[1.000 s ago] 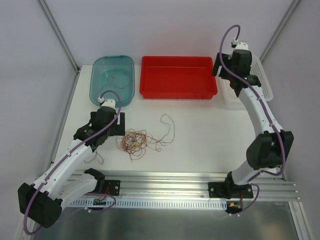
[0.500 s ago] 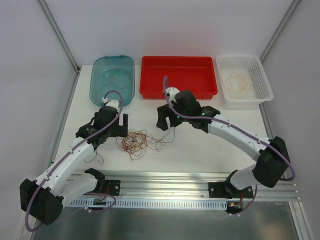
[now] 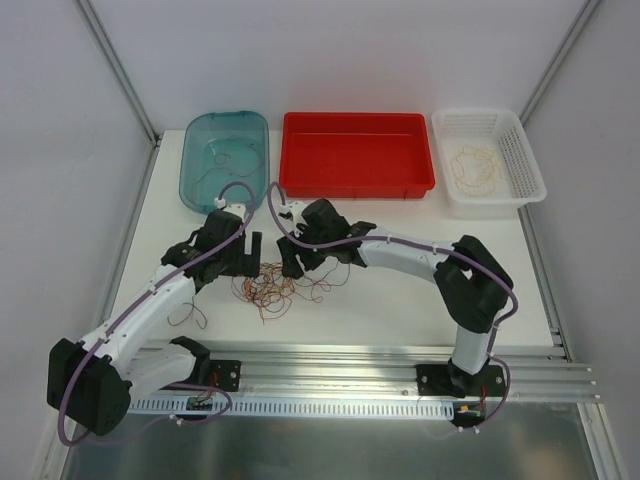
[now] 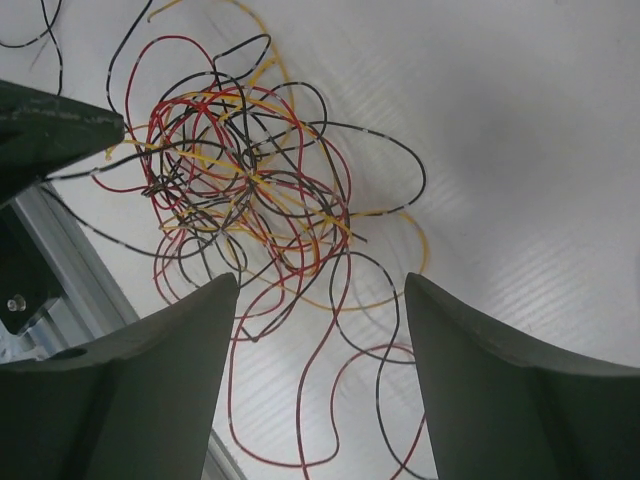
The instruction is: Untangle the cables
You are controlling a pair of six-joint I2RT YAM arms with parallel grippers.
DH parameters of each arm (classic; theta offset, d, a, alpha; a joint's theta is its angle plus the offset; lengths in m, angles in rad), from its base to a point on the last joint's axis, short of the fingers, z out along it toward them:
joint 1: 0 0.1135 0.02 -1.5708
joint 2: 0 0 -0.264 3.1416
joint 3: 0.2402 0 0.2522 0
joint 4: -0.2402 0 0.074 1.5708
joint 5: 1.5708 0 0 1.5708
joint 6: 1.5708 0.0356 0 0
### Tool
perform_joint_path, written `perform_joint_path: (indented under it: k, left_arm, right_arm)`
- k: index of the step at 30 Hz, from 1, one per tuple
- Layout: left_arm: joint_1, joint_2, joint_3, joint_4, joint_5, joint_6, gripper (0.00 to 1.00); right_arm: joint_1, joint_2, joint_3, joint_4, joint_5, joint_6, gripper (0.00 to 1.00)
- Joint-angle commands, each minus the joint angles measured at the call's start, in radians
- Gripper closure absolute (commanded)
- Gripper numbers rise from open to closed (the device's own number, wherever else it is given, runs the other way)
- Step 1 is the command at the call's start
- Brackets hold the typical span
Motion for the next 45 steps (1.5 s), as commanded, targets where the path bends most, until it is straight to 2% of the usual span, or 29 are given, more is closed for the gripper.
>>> perform_joint_path:
  k: [1, 11, 17, 23, 27, 29, 32, 36, 37, 39, 44, 45]
  left_arm:
    - [0.011, 0.034, 0.017, 0.005, 0.043, 0.001, 0.11]
    - [0.011, 0.091, 0.026, 0.005, 0.062, 0.006, 0.13]
    - [0.011, 0.117, 0.03, 0.005, 0.079, 0.007, 0.14]
    - [0.009, 0.14, 0.035, 0.008, 0.158, 0.012, 0.15]
    - [0.008, 0.174, 0.044, 0.012, 0.198, 0.018, 0.18]
    - [0.008, 0.192, 0.046, 0.015, 0.227, 0.02, 0.21]
    - [0.008, 0.217, 0.058, 0.03, 0.249, 0.024, 0.31]
    - [0.008, 0.241, 0.075, 0.044, 0.292, 0.03, 0.49]
    - [0.008, 0.249, 0.073, 0.045, 0.298, 0.03, 0.56]
    - [0.006, 0.254, 0.073, 0.045, 0.301, 0.033, 0.61]
    - [0.005, 0.255, 0.072, 0.045, 0.295, 0.033, 0.86]
    - [0.005, 0.258, 0.07, 0.045, 0.296, 0.035, 0.88]
  right_arm:
    - [0.008, 0.051, 0.08, 0.08, -0.062, -0.05, 0.29]
    - [0.008, 0.154, 0.13, 0.133, -0.09, -0.053, 0.36]
    - [0.007, 0.138, 0.083, 0.163, -0.091, -0.053, 0.57]
    - [0.0, 0.081, 0.014, 0.186, -0.084, -0.045, 0.62]
    - [-0.004, 0.065, -0.015, 0.193, -0.074, -0.047, 0.75]
    - [-0.004, 0.056, -0.032, 0.209, -0.08, -0.039, 0.76]
    - [-0.006, 0.05, -0.04, 0.218, -0.084, -0.035, 0.76]
    - [-0.004, 0.039, -0.048, 0.221, -0.077, -0.033, 0.76]
    - [-0.007, 0.038, -0.049, 0.224, -0.077, -0.032, 0.76]
    - [-0.007, 0.027, -0.057, 0.23, -0.073, -0.027, 0.76]
    - [-0.006, 0.01, -0.071, 0.239, -0.07, -0.019, 0.76]
    - [-0.006, 0.006, -0.074, 0.241, -0.068, -0.019, 0.76]
